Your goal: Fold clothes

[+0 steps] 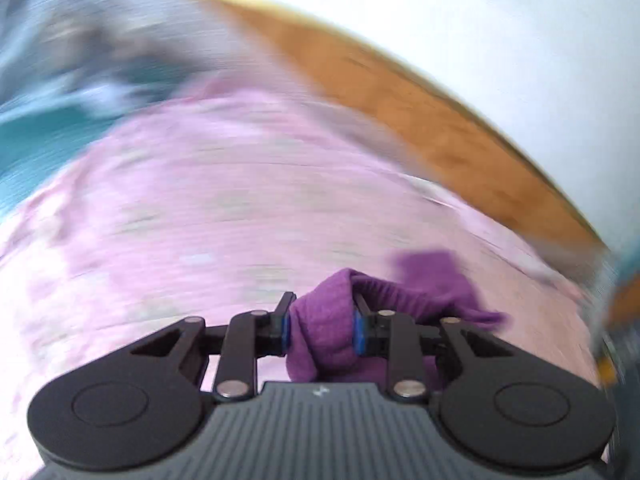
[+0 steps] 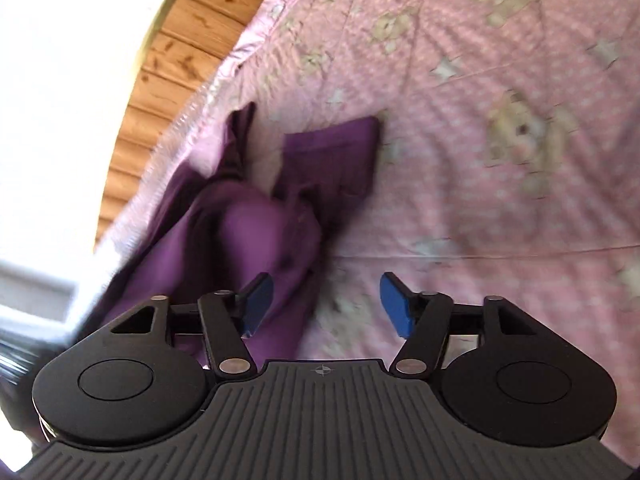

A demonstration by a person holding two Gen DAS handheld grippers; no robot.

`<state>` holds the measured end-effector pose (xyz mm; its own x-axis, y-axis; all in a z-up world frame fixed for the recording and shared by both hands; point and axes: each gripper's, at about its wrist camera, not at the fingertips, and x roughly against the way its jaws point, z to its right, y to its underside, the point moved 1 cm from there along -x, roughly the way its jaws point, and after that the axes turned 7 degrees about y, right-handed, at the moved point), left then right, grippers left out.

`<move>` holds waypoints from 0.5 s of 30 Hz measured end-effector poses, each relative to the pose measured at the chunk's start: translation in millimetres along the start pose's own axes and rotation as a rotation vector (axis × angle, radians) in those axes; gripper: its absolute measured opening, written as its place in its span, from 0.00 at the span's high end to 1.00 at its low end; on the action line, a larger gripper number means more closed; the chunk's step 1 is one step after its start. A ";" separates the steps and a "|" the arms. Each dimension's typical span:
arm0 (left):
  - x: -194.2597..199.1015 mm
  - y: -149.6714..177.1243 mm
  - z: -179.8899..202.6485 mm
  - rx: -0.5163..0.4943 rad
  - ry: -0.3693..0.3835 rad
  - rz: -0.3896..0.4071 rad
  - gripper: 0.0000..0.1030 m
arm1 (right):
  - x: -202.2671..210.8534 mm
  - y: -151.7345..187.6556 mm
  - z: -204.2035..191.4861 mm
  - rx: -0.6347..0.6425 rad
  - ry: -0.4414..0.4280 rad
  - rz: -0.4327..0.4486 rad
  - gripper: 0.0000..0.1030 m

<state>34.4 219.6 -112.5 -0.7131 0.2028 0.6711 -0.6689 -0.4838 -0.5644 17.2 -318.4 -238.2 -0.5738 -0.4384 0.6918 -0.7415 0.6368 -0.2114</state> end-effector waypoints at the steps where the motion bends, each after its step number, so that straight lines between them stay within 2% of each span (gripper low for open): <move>1: 4.3 0.9 -34.3 0.071 -0.068 -0.017 0.74 | -3.7 0.5 -3.3 -0.008 -0.012 -0.001 0.29; 2: 6.4 4.8 -57.7 0.108 -0.089 -0.046 0.74 | -8.1 1.0 -7.1 -0.019 -0.010 0.004 0.28; 5: 8.4 21.2 -89.4 0.144 -0.107 -0.114 0.74 | -18.5 -1.3 -16.8 -0.036 0.025 0.022 0.26; 8: 11.7 30.3 -93.6 0.164 -0.083 -0.100 0.74 | -30.7 -9.9 -22.2 -0.035 0.103 0.056 0.25; 10: 11.3 20.9 -79.7 0.144 -0.035 -0.085 0.74 | -36.0 -19.3 -24.0 -0.013 0.144 0.080 0.24; 15: 10.0 -4.5 -43.0 0.090 0.088 -0.048 0.74 | -60.5 -44.8 -29.3 -0.087 0.125 0.059 0.25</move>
